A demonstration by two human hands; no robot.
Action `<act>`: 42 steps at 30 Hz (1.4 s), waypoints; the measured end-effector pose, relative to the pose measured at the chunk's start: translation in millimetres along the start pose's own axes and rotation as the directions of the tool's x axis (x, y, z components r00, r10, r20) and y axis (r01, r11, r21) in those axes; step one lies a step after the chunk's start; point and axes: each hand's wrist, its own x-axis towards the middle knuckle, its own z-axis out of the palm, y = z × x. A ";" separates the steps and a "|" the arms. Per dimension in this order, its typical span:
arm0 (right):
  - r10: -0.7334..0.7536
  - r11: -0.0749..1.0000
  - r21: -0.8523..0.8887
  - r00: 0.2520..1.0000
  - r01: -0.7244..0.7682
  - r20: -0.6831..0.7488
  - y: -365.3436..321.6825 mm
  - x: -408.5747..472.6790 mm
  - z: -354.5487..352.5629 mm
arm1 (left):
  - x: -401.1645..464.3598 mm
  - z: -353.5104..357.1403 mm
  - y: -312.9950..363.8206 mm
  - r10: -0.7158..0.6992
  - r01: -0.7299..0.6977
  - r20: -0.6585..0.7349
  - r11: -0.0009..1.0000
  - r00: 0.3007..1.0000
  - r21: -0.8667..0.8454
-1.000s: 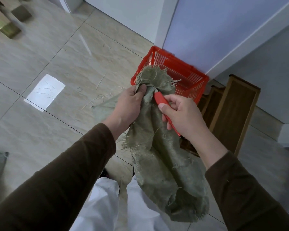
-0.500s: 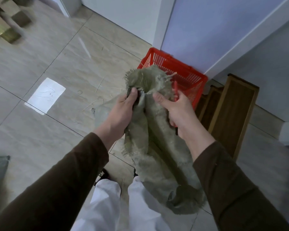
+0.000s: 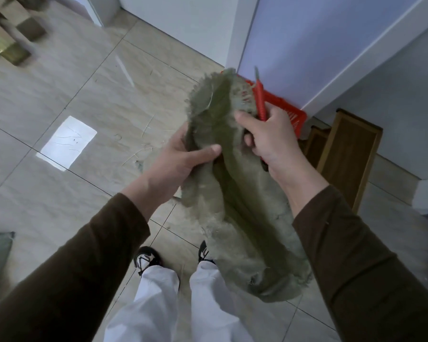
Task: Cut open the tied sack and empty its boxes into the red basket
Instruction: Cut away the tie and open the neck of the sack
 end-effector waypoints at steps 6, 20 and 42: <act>-0.150 0.978 -0.110 0.962 0.179 0.227 -23.4 -2.7 11.1 | 21.5 34.3 12.5 0.042 0.022 -0.207 0.955 0.977 0.295; 0.496 0.817 0.155 0.814 -0.555 0.302 80.3 -66.0 -75.8 | 54.1 -19.9 39.1 -0.145 -0.027 -0.546 0.955 0.825 -0.294; 0.069 0.961 0.259 0.989 -0.102 0.132 11.8 -23.9 13.8 | 6.6 16.6 9.0 0.044 0.094 -0.324 0.913 0.945 0.398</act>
